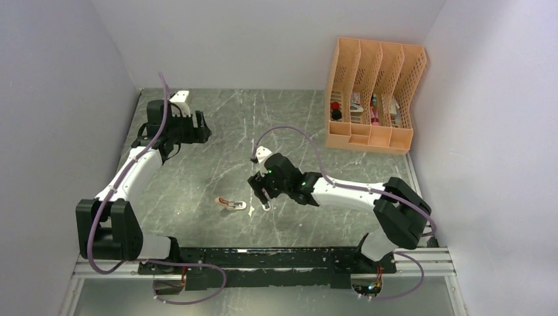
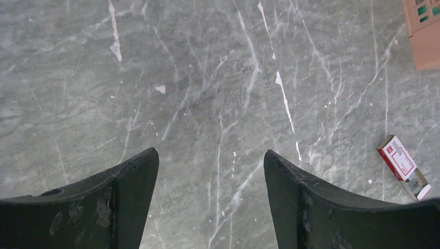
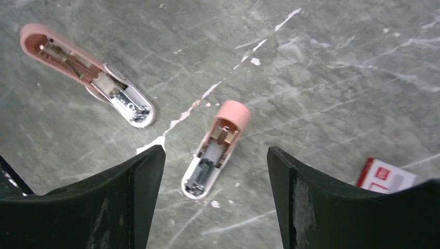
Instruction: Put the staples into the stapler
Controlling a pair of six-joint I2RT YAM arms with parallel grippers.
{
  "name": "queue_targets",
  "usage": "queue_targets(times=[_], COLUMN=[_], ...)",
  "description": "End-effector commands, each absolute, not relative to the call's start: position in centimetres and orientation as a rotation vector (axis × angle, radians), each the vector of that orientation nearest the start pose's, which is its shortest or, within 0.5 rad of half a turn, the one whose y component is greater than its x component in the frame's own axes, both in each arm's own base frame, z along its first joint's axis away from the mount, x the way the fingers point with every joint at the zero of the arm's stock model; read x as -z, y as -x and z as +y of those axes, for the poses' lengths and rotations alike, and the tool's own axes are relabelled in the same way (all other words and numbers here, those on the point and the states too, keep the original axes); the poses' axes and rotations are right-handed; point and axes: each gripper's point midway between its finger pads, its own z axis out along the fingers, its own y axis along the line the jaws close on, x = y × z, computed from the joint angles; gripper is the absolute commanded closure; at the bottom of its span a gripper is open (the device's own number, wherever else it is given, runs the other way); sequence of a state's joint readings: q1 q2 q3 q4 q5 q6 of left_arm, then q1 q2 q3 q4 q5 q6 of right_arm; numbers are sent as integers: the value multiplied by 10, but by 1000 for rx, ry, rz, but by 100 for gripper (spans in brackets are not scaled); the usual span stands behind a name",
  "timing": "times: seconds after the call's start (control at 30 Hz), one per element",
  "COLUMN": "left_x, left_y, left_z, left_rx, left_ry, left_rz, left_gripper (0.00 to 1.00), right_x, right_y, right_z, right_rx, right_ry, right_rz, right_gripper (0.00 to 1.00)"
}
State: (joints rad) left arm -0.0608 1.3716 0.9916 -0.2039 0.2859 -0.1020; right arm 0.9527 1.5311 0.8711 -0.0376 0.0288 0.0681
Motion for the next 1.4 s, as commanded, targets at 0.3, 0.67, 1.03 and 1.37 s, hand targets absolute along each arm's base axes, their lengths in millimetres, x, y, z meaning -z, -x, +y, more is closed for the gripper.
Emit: queue_targets(times=[0.3, 0.67, 1.03, 1.37], left_x=[-214, -216, -216, -213], left_y=[-387, -383, -382, -383], left_z=[-83, -92, -92, -92], left_rx=[380, 377, 362, 346], left_ry=[-131, -160, -163, -166], left_rz=[2007, 2001, 2003, 2011], left_gripper=[22, 22, 22, 22], right_x=[-52, -33, -25, -30], right_y=[-246, -238, -234, -234], right_z=[321, 327, 330, 335], right_rx=[-215, -182, -138, -167], right_ry=[494, 503, 525, 560], right_rz=[2319, 2341, 2354, 2330], right_gripper=[23, 29, 48, 83])
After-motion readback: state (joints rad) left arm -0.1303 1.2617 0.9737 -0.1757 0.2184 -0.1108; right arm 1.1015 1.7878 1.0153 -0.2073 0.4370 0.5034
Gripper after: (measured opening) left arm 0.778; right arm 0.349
